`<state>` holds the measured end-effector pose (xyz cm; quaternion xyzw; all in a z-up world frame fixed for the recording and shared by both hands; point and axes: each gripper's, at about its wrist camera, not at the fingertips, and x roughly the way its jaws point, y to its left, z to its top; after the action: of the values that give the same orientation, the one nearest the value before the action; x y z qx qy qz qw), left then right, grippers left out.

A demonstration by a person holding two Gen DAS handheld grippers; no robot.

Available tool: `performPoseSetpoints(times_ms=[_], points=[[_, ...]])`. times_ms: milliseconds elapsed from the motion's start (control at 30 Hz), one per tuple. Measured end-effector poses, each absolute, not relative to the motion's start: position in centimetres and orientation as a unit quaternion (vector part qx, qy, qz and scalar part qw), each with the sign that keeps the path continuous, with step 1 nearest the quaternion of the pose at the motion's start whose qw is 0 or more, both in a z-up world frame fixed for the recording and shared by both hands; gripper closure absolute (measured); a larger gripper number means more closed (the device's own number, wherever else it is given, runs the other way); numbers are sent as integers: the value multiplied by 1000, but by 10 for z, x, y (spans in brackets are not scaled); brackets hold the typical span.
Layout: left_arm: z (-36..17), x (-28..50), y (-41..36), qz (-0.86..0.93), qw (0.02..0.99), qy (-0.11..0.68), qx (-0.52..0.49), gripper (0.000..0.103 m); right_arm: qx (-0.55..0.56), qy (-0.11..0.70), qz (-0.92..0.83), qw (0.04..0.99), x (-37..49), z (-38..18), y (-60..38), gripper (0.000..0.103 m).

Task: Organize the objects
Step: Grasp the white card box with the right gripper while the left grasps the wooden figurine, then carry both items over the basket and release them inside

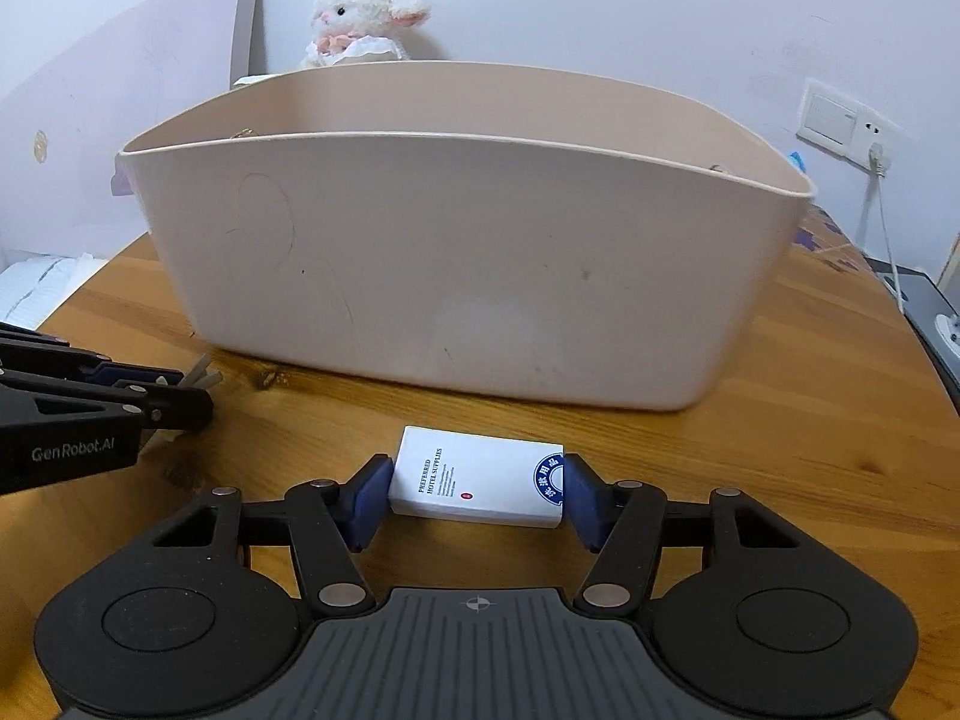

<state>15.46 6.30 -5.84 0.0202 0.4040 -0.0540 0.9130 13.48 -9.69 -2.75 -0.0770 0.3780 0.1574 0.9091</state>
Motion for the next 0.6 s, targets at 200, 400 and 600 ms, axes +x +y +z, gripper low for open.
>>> performPoseSetpoints(times_ms=[200, 400, 600], points=[[-53, 138, 66, -53, 916, 397, 16, 89, -75, 363, 155, 916, 112, -10, -108, 45], [-31, 115, 67, -50, 927, 371, 21, 89, -78, 331, 155, 927, 87, 18, -119, 45], [-7, 92, 63, -46, 937, 346, 31, 89, -83, 289, 150, 942, 64, 50, -134, 45]])
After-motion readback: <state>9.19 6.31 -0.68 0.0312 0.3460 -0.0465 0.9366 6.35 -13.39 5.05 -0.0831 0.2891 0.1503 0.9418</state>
